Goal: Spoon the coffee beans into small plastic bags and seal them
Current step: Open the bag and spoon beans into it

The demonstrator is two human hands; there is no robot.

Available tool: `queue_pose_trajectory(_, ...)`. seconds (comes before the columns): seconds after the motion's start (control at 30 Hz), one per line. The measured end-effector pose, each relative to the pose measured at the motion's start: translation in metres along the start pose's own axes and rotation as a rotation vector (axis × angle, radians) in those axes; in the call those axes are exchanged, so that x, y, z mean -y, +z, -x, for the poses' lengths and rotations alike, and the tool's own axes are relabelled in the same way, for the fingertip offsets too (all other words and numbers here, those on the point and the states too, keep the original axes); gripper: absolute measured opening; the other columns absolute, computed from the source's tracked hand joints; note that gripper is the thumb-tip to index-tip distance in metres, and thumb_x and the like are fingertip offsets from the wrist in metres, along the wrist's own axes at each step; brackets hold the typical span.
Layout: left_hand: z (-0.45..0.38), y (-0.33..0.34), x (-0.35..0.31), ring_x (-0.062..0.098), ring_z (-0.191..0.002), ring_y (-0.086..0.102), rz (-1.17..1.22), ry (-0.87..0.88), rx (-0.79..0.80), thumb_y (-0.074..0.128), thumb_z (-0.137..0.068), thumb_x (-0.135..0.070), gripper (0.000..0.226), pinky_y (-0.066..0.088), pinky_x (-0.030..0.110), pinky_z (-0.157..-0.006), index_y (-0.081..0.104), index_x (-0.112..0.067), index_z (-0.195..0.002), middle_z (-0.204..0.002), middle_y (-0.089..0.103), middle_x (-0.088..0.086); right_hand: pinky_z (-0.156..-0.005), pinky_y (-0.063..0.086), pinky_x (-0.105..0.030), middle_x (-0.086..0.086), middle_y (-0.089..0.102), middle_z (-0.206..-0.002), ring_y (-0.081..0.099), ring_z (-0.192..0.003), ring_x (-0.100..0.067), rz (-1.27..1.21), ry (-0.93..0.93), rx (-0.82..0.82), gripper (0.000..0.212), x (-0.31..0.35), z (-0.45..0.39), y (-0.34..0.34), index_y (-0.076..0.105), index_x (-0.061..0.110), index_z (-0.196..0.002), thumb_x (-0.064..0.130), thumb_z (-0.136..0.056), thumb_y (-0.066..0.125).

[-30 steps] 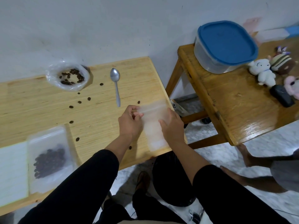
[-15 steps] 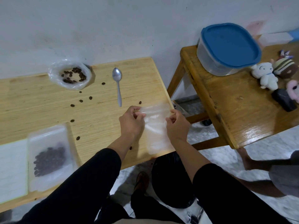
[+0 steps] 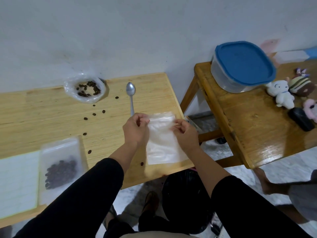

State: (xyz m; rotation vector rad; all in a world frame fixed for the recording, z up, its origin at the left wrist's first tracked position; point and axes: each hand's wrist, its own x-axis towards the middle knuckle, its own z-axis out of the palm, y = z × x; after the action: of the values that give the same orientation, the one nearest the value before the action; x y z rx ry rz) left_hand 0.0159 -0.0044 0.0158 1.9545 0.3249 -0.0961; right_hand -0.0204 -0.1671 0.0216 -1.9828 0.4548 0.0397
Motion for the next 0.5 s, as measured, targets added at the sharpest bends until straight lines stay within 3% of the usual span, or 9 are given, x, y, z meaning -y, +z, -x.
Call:
queue_pose_trajectory(0.13,-0.010,-0.034,-0.024,-0.008,-0.064,0.051,0.027,0.088,-0.059,0.063,-0.087,-0.017,0.006,0.036,0.000,-0.061,0.066,-0.022,-0.086,-0.075,0.061,-0.018,-0.073,0.050,-0.023,0.008,0.063,-0.079,0.059,-0.074,-0.007,-0.133,-0.083,0.077,0.023,0.043,-0.004,0.006,0.058,0.016,-0.107,0.015,-0.085,0.065)
queue_pose_trajectory(0.3,-0.019,-0.089,-0.056,-0.006,-0.070,0.054,0.088,0.170,-0.181,0.068,-0.084,-0.019,0.011,0.040,0.001,-0.065,0.067,-0.019,-0.094,-0.076,0.060,-0.017,-0.065,0.048,-0.021,0.010,0.065,-0.065,0.055,-0.062,-0.004,-0.322,-0.199,0.141,0.018,0.111,-0.007,0.030,0.054,0.022,-0.079,0.009,-0.083,0.067)
queue_pose_trajectory(0.4,-0.023,-0.122,-0.065,-0.002,-0.080,0.058,0.150,0.192,-0.288,0.073,-0.079,-0.022,0.032,0.047,0.012,-0.075,0.063,-0.019,-0.109,-0.087,0.063,-0.011,-0.076,0.051,-0.032,-0.019,0.070,-0.084,0.060,-0.074,-0.016,-0.395,-0.231,0.177,0.024,0.148,-0.001,0.050,0.048,0.019,-0.075,0.006,-0.083,0.066)
queue_pose_trajectory(0.5,-0.023,-0.148,-0.068,0.003,-0.085,0.058,0.213,0.180,-0.403,0.077,-0.076,-0.025,0.044,0.037,-0.003,-0.072,0.059,-0.017,-0.115,-0.098,0.064,-0.005,-0.088,0.050,-0.043,-0.032,0.064,-0.093,0.064,-0.085,-0.023,-0.466,-0.245,0.195,0.024,0.175,0.010,0.074,0.047,0.016,-0.074,0.002,-0.083,0.065)
